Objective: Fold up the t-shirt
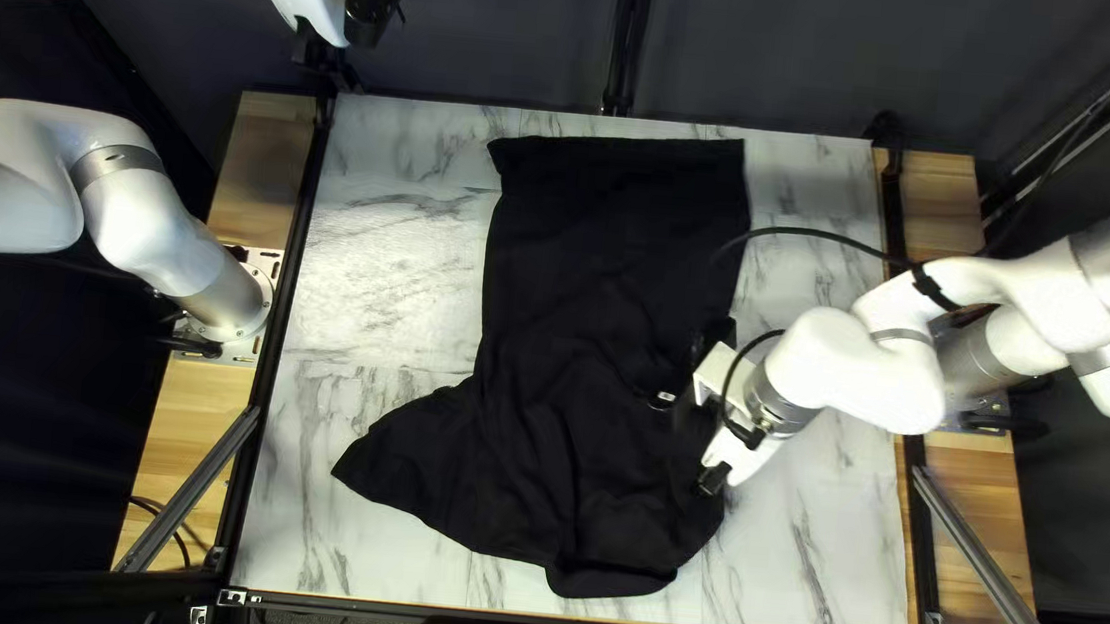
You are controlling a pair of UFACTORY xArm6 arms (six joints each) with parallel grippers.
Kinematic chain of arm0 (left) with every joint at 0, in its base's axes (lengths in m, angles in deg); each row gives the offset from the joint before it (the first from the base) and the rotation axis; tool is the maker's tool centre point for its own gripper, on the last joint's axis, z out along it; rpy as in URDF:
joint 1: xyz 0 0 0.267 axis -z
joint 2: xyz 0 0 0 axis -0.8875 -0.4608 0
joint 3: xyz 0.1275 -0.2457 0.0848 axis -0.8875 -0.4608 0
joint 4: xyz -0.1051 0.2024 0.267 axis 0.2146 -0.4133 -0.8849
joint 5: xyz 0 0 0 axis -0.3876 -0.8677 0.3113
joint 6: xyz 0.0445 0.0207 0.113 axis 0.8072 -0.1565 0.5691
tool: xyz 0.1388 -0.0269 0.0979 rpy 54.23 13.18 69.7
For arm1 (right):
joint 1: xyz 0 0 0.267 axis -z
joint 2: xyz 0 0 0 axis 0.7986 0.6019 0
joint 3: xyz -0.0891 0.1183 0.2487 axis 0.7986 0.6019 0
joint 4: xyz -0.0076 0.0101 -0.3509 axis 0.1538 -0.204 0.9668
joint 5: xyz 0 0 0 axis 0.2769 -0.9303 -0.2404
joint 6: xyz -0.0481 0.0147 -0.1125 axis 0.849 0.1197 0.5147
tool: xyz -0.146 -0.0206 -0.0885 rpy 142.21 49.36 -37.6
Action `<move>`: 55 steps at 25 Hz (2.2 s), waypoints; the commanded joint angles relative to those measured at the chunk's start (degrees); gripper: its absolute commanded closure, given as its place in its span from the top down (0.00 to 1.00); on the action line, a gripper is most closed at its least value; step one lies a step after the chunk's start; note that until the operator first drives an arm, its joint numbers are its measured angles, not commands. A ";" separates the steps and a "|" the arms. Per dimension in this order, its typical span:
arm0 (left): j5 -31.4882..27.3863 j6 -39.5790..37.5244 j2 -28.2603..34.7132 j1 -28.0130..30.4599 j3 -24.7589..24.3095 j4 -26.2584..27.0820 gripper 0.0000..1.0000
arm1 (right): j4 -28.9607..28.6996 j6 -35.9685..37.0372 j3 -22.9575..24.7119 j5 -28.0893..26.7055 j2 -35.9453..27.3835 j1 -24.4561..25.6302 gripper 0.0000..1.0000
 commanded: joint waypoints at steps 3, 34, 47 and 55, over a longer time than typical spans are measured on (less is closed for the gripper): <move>0.00 0.00 0.00 0.00 0.00 0.00 1.00 | 0.32 0.27 -6.44 0.07 5.28 -1.01 1.00; 0.00 0.00 0.00 0.00 0.00 0.00 1.00 | 22.53 -9.48 6.16 -7.33 -13.40 1.53 1.00; 0.00 0.00 0.00 0.00 0.00 0.00 1.00 | 10.14 -1.19 8.01 3.91 -4.47 5.21 1.00; 0.00 0.00 0.00 0.00 0.00 0.00 1.00 | 4.58 5.76 9.09 4.67 -3.09 6.99 0.88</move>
